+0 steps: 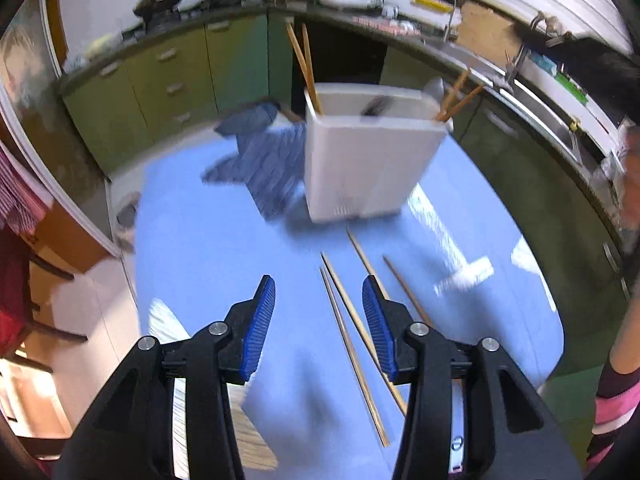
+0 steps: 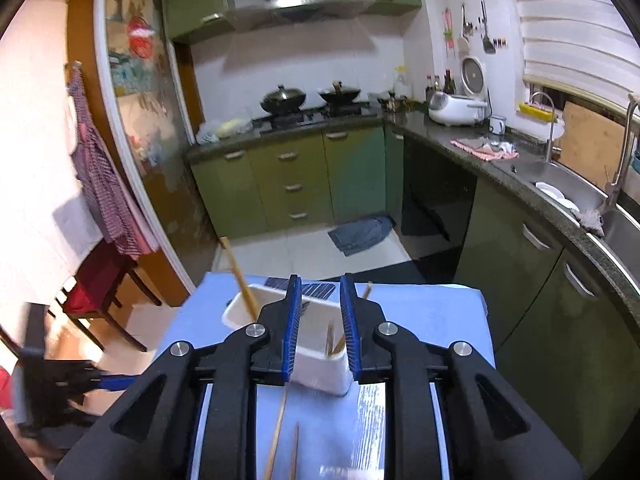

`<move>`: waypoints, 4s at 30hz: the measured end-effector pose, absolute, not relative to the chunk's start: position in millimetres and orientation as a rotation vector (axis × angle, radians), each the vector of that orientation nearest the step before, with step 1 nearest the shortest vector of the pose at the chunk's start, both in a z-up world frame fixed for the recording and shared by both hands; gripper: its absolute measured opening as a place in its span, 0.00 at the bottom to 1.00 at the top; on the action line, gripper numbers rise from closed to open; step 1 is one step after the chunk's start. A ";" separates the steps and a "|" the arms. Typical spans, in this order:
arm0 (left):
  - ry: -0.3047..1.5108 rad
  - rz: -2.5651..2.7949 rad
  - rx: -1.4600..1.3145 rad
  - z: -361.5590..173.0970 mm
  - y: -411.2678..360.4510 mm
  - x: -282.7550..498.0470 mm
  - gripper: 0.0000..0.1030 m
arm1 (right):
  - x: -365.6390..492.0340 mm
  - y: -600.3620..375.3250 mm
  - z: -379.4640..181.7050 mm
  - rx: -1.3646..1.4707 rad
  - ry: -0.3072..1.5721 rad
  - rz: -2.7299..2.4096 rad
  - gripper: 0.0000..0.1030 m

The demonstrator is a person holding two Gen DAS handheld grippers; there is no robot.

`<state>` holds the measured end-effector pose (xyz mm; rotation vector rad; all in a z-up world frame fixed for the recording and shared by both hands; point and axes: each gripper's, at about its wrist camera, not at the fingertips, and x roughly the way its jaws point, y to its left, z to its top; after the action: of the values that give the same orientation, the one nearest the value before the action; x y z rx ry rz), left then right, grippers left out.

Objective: Organize utensils
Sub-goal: 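Lower both tools to the cloth and grasp one wooden chopstick each, then lift the chopsticks over the white caddy and open both tools to drop them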

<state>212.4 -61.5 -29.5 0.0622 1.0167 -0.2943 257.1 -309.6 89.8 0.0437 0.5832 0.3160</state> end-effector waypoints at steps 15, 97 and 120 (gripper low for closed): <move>1.262 -0.233 0.074 -128.6 -95.0 218.2 0.42 | 156.6 -357.8 -38.4 -0.010 0.811 0.269 0.21; 0.827 -0.279 0.094 -10.6 -37.6 127.0 0.05 | 158.4 -295.7 -16.6 -0.068 0.874 0.448 0.06; 0.557 -0.347 0.067 145.0 -97.0 230.1 0.05 | 173.1 -324.2 85.4 0.012 0.692 0.469 0.06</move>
<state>230.1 -97.0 145.0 0.0675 0.5575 -0.3467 173.1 -324.2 85.4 0.0118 0.6919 0.4692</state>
